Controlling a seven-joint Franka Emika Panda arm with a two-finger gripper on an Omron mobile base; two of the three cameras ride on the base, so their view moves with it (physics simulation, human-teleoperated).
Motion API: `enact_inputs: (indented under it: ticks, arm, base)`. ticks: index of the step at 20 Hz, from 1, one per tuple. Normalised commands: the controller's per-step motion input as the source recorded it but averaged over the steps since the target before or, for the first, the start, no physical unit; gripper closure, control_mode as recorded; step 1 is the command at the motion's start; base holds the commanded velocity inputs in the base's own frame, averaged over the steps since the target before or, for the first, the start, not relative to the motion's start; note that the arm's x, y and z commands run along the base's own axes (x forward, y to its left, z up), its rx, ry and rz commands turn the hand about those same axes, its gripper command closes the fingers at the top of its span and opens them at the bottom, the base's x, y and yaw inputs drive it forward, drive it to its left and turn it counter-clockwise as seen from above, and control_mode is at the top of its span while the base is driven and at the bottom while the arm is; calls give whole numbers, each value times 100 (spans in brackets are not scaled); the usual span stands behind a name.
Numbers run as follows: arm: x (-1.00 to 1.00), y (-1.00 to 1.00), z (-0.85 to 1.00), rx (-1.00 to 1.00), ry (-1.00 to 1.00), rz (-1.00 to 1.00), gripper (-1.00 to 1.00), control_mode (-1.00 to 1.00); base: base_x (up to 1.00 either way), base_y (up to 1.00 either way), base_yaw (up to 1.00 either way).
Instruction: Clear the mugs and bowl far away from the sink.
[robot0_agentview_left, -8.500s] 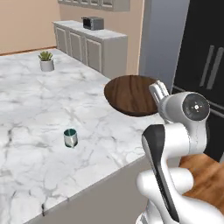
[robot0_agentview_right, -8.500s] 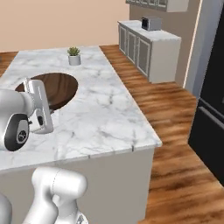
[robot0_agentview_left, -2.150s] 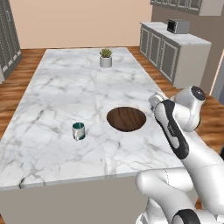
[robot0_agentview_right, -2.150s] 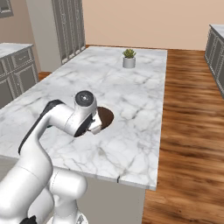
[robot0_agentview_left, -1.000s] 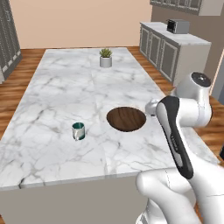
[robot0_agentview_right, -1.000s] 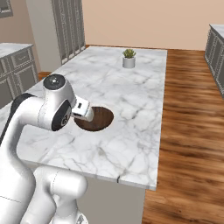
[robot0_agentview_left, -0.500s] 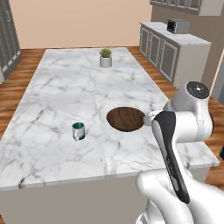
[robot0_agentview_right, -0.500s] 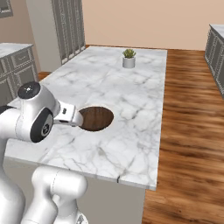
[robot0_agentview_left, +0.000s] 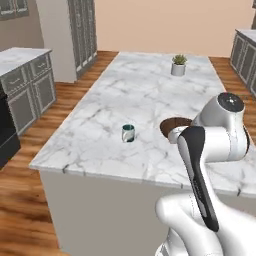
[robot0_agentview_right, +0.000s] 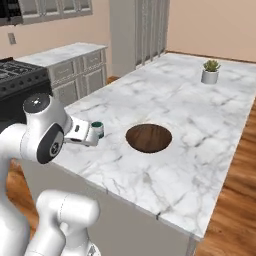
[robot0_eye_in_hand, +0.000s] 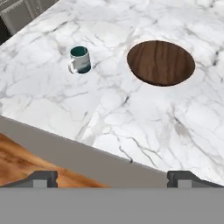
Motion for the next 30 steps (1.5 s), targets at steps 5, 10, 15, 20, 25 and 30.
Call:
enact_inputs:
  ticks: [5,10,15,20,25,30]
  arm:
    - [0,0,0,0,0,0,-100,100]
    - [0,0,0,0,0,0,-100,100]
    - [0,0,0,0,0,0,-100,100]
    - [0,0,0,0,0,0,-100,100]
    - [0,0,0,0,0,0,-100,100]
    - [0,0,0,0,0,0,-100,100]
  base:
    - [0,0,100]
    - [74,-27,70]
    - [66,-2,89]
    - [0,0,100]
    - [8,0,99]
    - [83,-38,73]
